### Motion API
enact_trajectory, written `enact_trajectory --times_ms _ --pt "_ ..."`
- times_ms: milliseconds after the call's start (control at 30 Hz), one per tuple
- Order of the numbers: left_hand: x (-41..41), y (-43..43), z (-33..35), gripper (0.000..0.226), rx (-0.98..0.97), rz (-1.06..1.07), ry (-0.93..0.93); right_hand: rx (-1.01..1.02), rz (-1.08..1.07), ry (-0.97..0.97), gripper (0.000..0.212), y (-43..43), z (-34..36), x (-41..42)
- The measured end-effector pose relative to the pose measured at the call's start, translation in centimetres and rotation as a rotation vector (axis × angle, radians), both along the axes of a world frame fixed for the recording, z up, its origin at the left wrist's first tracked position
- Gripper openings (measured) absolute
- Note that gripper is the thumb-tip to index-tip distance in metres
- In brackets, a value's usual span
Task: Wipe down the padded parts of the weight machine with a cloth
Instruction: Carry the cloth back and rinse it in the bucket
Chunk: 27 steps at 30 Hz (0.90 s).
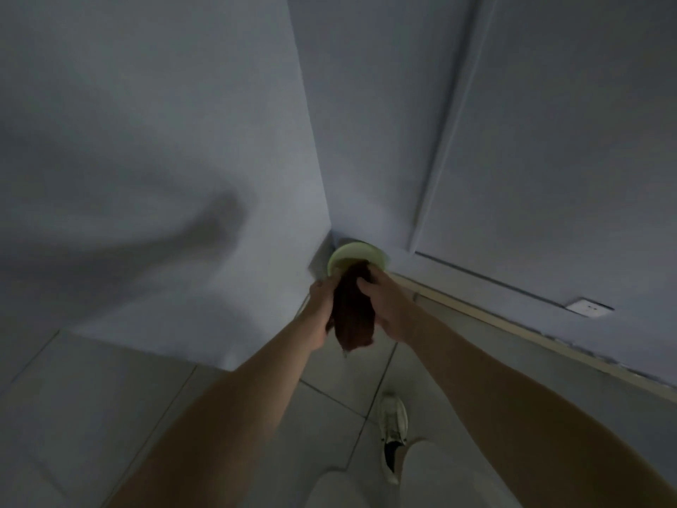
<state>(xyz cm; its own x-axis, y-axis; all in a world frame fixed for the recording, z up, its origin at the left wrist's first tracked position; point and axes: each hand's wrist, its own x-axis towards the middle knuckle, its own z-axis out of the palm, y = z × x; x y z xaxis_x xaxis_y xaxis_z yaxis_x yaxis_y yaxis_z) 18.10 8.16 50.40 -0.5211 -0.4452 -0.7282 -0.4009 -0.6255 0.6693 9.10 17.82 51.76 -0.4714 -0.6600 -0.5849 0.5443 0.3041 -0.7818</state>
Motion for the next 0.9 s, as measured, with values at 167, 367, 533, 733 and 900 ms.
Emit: enact_trajectory --times_ms 167,367,533,733,900 --pt "-5.5 -4.7 -7.7 0.059 0.236 0.027 0.080 0.036 -0.028 -0.084 0.041 -6.4 -7.0 -7.7" --pt "-11.4 -10.4 -18.7 0.043 0.051 0.090 0.044 0.200 -0.125 -0.022 0.048 -12.7 -18.1 -12.7" --pt "-15.2 -14.6 -28.7 0.040 -0.356 -0.028 -0.059 0.449 -0.117 0.011 0.046 -16.1 -27.9 -15.0" --pt "-17.3 -17.2 -40.8 0.030 -0.637 -0.305 -0.210 0.552 -0.051 0.211 0.049 -19.1 -39.7 -16.6" --pt "-18.7 -18.4 -47.9 0.031 -0.703 -0.402 -0.220 0.547 -0.096 0.242 0.048 -20.4 -47.0 -17.2"
